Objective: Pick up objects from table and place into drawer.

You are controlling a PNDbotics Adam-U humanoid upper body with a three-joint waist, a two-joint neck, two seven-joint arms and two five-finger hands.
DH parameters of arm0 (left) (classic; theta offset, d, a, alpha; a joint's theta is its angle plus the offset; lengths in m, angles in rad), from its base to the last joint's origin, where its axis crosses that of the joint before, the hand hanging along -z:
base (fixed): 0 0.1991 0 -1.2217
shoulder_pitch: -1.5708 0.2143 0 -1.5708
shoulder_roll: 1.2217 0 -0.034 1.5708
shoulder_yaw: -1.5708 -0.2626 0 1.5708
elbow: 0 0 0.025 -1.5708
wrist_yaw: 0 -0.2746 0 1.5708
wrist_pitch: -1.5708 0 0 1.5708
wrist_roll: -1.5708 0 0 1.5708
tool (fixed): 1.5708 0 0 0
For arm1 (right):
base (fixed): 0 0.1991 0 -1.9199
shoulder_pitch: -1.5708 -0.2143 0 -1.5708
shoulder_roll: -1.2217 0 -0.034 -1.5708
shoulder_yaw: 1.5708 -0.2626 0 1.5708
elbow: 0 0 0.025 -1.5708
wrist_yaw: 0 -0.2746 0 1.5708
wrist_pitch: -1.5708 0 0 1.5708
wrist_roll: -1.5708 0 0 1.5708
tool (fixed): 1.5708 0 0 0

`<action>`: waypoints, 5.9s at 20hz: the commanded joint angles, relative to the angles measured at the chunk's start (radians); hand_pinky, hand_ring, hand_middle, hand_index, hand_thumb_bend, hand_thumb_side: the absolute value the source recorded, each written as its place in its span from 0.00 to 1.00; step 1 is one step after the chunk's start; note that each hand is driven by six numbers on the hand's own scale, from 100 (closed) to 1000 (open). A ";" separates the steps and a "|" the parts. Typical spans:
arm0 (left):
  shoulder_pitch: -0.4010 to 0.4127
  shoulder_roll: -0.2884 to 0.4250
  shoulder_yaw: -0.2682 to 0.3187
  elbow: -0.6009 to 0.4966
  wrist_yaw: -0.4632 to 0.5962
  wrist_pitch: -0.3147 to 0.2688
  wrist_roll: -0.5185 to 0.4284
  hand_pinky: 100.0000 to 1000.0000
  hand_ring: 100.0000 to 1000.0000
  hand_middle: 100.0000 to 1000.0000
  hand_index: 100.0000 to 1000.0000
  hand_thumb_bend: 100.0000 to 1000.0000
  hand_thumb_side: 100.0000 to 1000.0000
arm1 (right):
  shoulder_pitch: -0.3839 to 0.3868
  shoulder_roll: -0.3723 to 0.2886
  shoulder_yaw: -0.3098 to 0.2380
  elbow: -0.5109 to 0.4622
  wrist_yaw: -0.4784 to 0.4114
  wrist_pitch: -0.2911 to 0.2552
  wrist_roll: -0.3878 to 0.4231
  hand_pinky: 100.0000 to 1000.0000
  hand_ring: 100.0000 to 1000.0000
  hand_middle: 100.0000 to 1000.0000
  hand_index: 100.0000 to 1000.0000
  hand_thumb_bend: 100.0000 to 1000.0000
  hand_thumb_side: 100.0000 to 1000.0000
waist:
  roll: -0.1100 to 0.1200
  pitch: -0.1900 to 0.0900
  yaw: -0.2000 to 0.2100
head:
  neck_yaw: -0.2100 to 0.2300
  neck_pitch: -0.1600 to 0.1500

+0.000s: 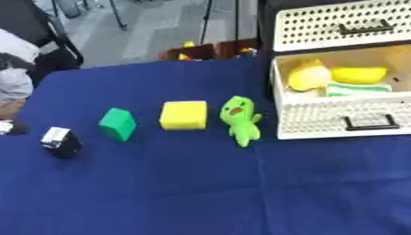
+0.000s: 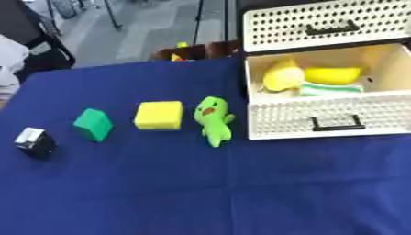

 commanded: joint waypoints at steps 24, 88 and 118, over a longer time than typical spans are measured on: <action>-0.138 -0.045 -0.122 0.227 -0.212 -0.123 -0.059 0.87 0.92 0.89 0.95 0.62 0.45 | -0.057 0.007 0.009 -0.016 -0.021 -0.057 -0.082 0.56 0.70 0.63 0.79 0.00 1.00 | 0.003 0.000 -0.038 | 0.026 -0.028; -0.178 -0.086 -0.067 0.286 -0.325 -0.072 0.179 0.62 0.70 0.60 0.69 0.15 0.36 | -0.048 0.050 0.006 -0.016 -0.053 -0.036 -0.082 0.54 0.68 0.59 0.78 0.00 1.00 | 0.002 -0.025 -0.045 | 0.007 -0.031; -0.437 -0.301 -0.168 -0.119 0.124 0.088 0.111 0.50 0.60 0.51 0.66 0.04 0.39 | -0.092 0.039 0.053 -0.016 -0.090 -0.010 -0.082 0.54 0.68 0.59 0.78 0.00 1.00 | 0.016 -0.071 -0.041 | -0.066 -0.032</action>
